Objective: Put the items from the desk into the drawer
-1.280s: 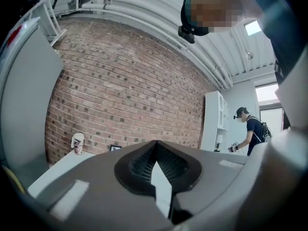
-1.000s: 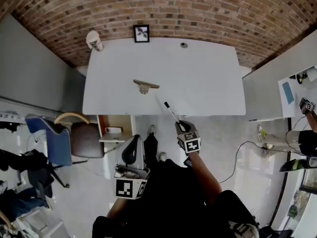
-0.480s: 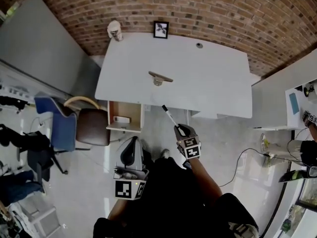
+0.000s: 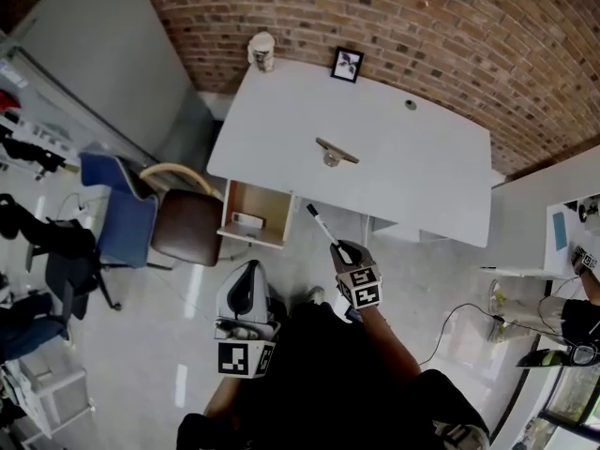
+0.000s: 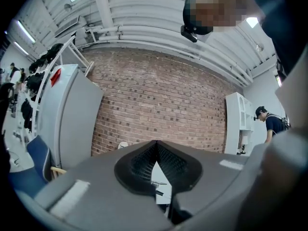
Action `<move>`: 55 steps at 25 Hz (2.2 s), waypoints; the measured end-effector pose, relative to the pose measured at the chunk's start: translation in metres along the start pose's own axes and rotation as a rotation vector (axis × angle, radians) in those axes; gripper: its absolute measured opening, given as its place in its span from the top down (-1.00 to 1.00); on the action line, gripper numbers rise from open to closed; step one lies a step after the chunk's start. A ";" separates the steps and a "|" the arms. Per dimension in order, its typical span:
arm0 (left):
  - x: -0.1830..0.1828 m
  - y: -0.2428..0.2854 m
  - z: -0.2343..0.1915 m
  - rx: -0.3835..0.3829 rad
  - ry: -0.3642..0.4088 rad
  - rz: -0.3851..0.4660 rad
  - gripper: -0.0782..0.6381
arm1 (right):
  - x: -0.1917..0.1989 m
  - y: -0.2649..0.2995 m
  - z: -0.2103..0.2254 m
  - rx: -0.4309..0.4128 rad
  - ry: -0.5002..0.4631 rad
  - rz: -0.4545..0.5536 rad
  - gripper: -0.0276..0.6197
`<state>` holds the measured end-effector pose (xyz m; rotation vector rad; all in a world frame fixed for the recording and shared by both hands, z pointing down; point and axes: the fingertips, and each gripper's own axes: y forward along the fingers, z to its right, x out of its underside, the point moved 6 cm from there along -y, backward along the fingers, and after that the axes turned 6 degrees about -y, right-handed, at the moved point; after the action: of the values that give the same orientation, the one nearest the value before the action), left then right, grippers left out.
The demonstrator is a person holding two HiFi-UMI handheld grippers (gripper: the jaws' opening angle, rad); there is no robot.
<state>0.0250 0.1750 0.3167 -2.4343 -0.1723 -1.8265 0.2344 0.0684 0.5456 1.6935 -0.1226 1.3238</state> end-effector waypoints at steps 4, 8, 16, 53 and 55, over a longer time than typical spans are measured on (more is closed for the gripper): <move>-0.008 -0.014 -0.028 -0.026 -0.011 0.031 0.73 | -0.018 0.014 -0.024 -0.022 -0.027 0.005 0.69; -0.015 -0.030 -0.063 -0.036 -0.023 0.040 0.73 | -0.033 0.033 -0.055 -0.037 -0.040 0.011 0.69; -0.026 -0.053 -0.128 -0.015 -0.038 0.039 0.73 | -0.052 0.076 -0.114 -0.049 -0.069 -0.026 0.69; 0.063 0.063 -0.233 -0.165 -0.113 -0.127 0.73 | 0.051 0.329 -0.098 -0.184 -0.071 -0.405 0.69; 0.074 0.067 -0.235 -0.177 -0.116 -0.151 0.73 | 0.066 0.339 -0.097 -0.193 -0.064 -0.434 0.69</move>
<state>-0.1681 0.0777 0.4533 -2.7198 -0.2173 -1.8313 -0.0042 -0.0182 0.7985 1.4932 0.0755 0.9053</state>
